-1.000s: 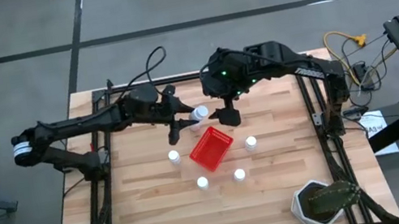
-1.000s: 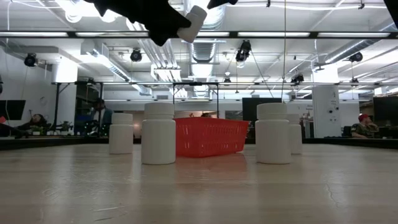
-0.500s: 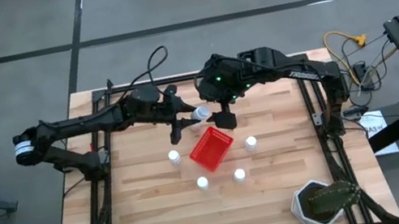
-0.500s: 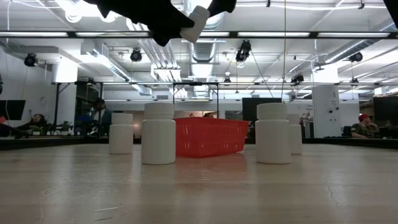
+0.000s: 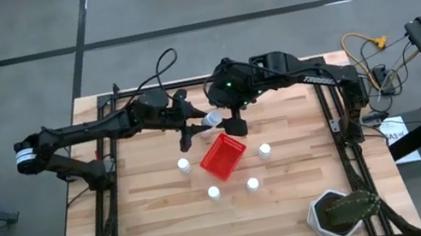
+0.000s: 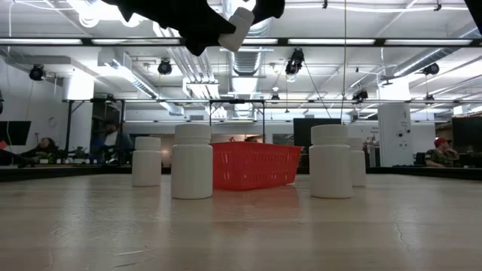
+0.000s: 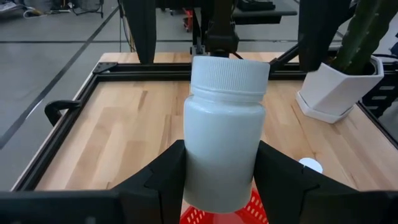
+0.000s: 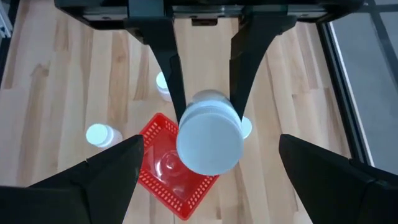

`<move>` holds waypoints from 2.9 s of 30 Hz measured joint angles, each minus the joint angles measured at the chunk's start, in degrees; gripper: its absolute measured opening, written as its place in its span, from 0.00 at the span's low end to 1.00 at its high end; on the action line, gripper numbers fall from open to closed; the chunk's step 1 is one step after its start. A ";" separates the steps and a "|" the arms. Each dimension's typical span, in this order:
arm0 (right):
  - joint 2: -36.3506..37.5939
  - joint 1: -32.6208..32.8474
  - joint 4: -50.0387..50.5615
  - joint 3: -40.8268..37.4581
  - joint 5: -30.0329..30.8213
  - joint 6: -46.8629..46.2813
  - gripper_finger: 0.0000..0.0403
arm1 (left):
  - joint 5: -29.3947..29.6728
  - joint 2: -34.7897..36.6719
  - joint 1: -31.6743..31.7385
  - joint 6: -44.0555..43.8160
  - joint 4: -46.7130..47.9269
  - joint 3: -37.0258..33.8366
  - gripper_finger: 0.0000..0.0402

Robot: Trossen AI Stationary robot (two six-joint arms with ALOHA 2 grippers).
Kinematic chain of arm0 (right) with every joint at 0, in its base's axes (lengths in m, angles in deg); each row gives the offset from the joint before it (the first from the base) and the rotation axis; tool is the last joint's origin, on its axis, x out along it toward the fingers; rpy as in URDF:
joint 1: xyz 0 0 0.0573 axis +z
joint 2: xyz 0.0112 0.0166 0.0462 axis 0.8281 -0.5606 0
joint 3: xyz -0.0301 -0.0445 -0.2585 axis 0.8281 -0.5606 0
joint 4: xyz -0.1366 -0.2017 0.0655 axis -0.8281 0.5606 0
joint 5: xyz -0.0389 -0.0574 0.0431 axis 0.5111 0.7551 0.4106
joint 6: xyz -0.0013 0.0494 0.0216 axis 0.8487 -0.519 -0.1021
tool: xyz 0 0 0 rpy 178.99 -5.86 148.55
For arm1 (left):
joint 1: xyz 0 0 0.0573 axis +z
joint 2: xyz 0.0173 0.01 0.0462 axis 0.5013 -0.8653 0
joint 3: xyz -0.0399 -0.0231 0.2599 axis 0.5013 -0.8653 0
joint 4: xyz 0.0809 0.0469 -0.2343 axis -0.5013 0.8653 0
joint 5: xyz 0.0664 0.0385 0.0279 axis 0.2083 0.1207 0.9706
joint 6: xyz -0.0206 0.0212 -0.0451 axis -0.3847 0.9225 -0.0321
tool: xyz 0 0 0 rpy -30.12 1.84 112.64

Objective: Pick and place pill bottles into a basket
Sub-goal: Put the white pill bottle into the red basket

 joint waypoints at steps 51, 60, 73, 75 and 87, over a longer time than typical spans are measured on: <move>0.09 0.00 -5.23 -5.75 -2.17 -1.18 0.61 | -0.47 -0.22 0.01 -0.02 -1.28 0.24 0.37; 0.09 -0.02 -5.28 -5.73 -2.14 -1.05 0.58 | -0.66 -0.22 0.00 -0.02 -1.22 0.15 0.37; 0.09 -0.11 -5.14 -5.68 -2.12 -0.83 0.57 | -0.66 -0.24 0.01 -0.28 -1.08 -0.12 0.37; 0.09 -0.11 -5.13 -5.68 -2.14 -0.83 0.57 | -0.66 -0.24 0.01 -0.29 -0.78 -0.22 0.37; 0.09 -0.11 -5.14 -5.64 -2.12 -1.03 0.56 | -0.65 -0.28 0.01 -0.31 0.09 -0.33 0.37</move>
